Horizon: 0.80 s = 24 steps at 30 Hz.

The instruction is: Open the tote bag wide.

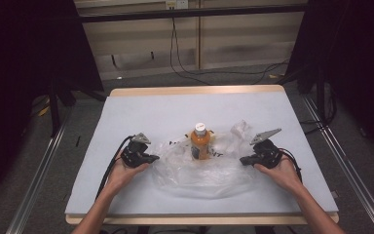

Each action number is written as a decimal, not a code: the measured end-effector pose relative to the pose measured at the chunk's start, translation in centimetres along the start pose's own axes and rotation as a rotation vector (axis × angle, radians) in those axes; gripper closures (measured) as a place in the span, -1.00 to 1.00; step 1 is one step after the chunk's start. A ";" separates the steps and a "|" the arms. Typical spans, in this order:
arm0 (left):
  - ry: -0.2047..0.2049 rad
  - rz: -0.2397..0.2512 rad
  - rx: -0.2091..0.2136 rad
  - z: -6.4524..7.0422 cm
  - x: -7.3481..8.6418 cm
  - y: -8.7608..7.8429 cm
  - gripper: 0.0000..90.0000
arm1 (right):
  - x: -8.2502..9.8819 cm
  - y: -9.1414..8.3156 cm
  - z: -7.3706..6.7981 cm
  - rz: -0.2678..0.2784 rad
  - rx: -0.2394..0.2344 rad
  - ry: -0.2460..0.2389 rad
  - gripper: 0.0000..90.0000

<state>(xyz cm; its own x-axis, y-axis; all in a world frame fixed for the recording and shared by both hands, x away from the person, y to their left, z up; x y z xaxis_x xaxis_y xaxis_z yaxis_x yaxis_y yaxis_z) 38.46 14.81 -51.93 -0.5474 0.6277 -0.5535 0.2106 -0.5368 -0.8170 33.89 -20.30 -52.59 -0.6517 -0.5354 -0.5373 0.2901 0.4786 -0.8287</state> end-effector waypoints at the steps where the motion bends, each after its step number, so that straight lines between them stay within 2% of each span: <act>1: 0.000 0.026 0.015 0.0 -0.3 -0.3 1.00 | -0.1 0.0 -0.1 0.012 -0.004 0.001 1.00; 4: 0.005 0.076 0.009 0.4 -1.2 -1.4 1.00 | -1.0 -0.6 -0.7 0.069 -0.025 0.002 1.00; 6: 0.006 0.110 0.025 0.8 -1.7 -2.2 1.00 | -1.9 -1.1 -1.5 0.100 -0.039 -0.015 1.00; 11: 0.018 0.163 0.026 1.6 -2.4 -3.8 1.00 | -3.7 -2.1 -3.0 0.144 -0.062 -0.040 1.00; 15: 0.047 0.199 0.031 2.4 -3.5 -5.1 1.00 | -5.1 -2.2 -3.6 0.152 -0.064 -0.060 1.00; 17: 0.067 0.208 0.026 2.9 -4.2 -5.5 1.00 | -5.8 -2.0 -3.8 0.149 -0.069 -0.069 1.00; 20: 0.088 0.206 0.045 3.6 -5.2 -5.4 1.00 | -6.7 -1.7 -4.0 0.143 -0.071 -0.084 1.00; 24: 0.139 0.152 0.055 4.8 -6.5 -4.2 1.00 | -7.8 -1.0 -3.9 0.121 -0.066 -0.101 1.00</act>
<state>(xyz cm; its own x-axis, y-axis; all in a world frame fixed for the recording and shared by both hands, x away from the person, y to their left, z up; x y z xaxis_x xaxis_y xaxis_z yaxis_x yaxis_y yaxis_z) 37.22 10.24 -44.13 -0.3945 0.6067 -0.6902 0.2361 -0.6589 -0.7142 35.95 -13.85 -46.91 -0.5398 -0.5372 -0.6480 0.3127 0.5867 -0.7470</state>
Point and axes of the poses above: each handheld gripper's, and its own axes: y roughly forward along the jaws, x roughly out of its underside, z roughly to its right, the point moved 7 cm from there along y, roughly forward along the jaws, and after that the axes turned 6 degrees about -z, right-handed, at the moved point
